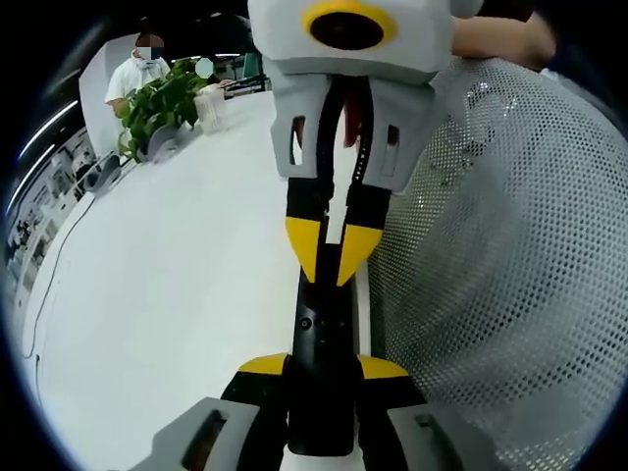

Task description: Press the specified remote control buttons in sequence, fully releasing each button before pressing the next.

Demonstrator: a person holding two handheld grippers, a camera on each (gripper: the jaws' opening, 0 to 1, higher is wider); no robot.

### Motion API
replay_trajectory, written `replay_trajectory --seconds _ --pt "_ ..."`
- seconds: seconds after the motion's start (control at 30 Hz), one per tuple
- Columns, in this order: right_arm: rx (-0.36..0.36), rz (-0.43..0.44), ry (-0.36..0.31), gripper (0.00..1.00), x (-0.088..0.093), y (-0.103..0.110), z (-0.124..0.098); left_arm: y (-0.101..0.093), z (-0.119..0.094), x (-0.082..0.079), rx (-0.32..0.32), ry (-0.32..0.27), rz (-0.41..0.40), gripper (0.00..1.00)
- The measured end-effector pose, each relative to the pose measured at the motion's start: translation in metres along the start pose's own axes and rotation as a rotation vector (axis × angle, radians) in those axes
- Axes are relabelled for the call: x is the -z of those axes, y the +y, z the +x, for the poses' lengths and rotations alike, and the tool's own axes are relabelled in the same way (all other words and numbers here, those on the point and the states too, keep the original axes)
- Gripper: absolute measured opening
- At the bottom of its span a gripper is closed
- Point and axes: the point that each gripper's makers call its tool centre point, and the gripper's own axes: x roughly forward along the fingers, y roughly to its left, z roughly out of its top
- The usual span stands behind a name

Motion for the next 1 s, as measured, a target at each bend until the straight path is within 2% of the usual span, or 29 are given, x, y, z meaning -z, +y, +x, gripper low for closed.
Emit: replay_trajectory --seconds 1.0 --pt "0.017 -0.033 0.02 0.0 0.0046 -0.0037 -0.0032 0.0004 0.0 0.0001 0.001 0.005 -0.002 0.25"
